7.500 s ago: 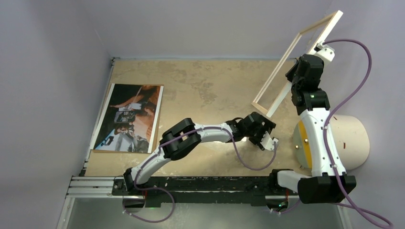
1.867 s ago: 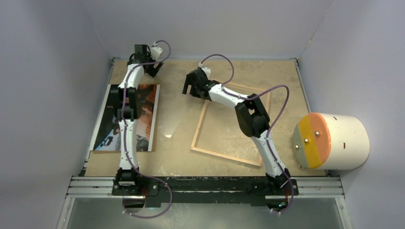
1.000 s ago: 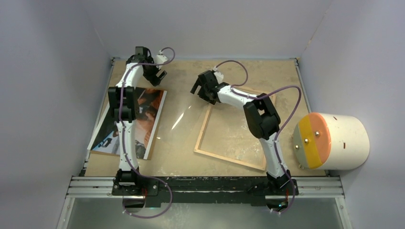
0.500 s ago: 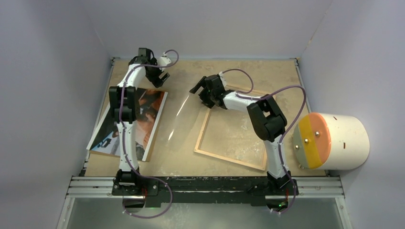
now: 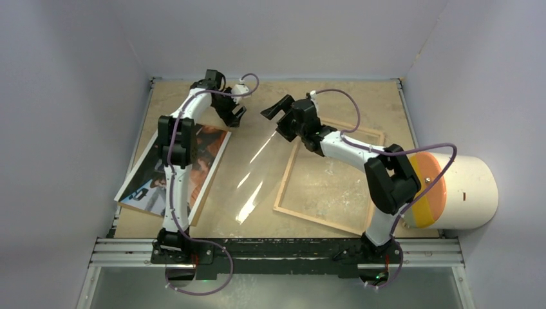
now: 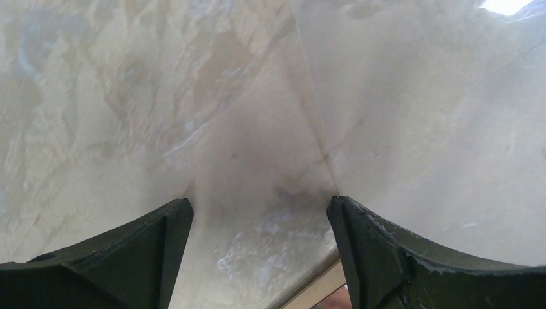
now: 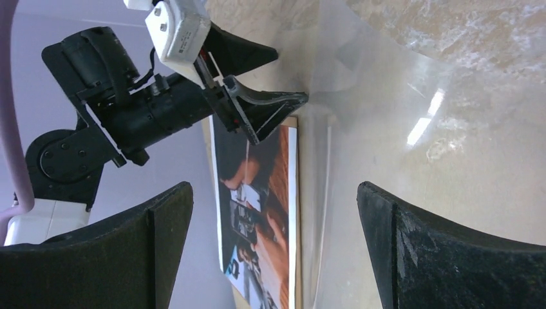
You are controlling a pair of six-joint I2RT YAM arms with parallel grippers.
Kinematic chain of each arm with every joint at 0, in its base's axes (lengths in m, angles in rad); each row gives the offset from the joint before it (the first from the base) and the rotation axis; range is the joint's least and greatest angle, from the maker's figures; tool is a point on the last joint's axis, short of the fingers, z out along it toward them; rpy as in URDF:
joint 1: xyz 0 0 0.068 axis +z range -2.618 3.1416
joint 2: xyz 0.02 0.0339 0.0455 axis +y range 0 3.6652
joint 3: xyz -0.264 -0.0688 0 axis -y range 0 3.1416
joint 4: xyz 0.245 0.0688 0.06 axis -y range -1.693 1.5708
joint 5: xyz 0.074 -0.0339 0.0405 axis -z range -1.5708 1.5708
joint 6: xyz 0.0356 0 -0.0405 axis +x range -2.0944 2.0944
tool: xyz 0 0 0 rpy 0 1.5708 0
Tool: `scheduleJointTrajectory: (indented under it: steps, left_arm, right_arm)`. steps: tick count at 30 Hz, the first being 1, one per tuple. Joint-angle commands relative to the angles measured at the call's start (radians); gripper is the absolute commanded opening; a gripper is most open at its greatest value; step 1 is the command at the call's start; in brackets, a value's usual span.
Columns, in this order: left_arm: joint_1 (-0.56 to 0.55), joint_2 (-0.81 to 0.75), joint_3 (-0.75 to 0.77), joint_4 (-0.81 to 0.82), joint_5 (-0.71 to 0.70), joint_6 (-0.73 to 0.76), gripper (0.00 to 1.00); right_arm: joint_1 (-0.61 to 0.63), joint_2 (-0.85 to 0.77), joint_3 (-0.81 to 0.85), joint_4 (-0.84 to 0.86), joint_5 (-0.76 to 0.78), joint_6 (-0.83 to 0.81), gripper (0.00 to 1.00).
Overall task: Put the photo into the frame
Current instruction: Move the photo frame item to the center of the board.
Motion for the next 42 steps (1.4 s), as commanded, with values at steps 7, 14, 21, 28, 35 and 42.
scheduleJointTrajectory:
  steps: [7,14,21,28,35,42]
  left_arm:
    - [-0.041,0.112,-0.098,-0.221,-0.002,0.006,0.83]
    - [-0.047,0.117,-0.101,-0.228,0.005,0.018,0.83]
    - [-0.047,0.119,-0.099,-0.233,0.01,0.026,0.83]
    - [-0.047,0.116,-0.109,-0.234,-0.003,0.035,0.83]
    - [-0.047,0.115,-0.115,-0.226,-0.009,0.032,0.82]
    - [-0.047,0.113,-0.115,-0.22,-0.018,0.032,0.82]
  right_arm:
    - [-0.033,-0.047,0.035,-0.18,0.151,-0.201,0.99]
    - [-0.185,0.053,0.193,-0.194,-0.027,-0.478,0.99]
    - [-0.268,0.268,0.452,-0.386,-0.231,-0.627,0.99]
    - [-0.296,0.35,0.5,-0.426,-0.53,-0.68,0.97]
    - [-0.297,0.361,0.485,-0.405,-0.731,-0.692,0.78]
    - [-0.297,0.366,0.479,-0.401,-0.844,-0.683,0.54]
